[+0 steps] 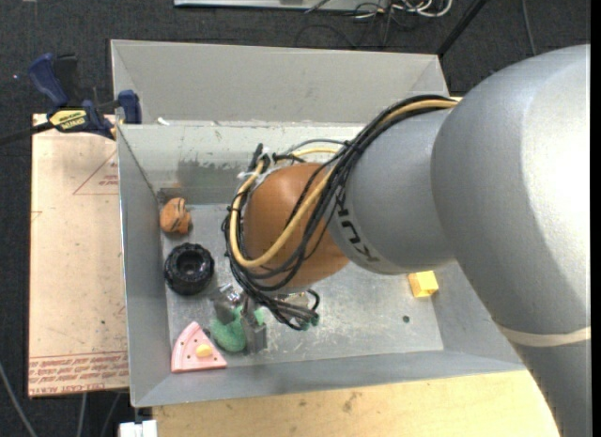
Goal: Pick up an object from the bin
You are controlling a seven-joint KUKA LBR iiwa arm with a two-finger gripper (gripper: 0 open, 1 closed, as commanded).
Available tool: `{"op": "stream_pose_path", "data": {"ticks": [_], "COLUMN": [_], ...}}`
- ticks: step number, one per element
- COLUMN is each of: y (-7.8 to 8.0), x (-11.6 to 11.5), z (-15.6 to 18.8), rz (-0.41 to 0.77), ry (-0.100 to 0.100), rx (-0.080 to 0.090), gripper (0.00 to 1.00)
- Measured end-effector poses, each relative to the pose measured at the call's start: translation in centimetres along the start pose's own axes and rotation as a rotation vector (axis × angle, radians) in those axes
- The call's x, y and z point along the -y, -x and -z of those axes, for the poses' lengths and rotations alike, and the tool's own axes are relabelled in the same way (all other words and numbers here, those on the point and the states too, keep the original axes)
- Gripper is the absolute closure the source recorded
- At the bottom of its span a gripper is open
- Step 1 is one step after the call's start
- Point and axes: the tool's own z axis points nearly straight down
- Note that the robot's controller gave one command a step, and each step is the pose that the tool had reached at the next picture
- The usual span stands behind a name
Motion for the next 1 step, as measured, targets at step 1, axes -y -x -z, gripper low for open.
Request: {"op": "stream_pose_path", "data": {"ticks": [1], "y": [0.0], "x": [0.0], "z": [0.0], "rz": [0.0], "ry": [0.0], "rx": [0.0], "gripper": [1.0]}}
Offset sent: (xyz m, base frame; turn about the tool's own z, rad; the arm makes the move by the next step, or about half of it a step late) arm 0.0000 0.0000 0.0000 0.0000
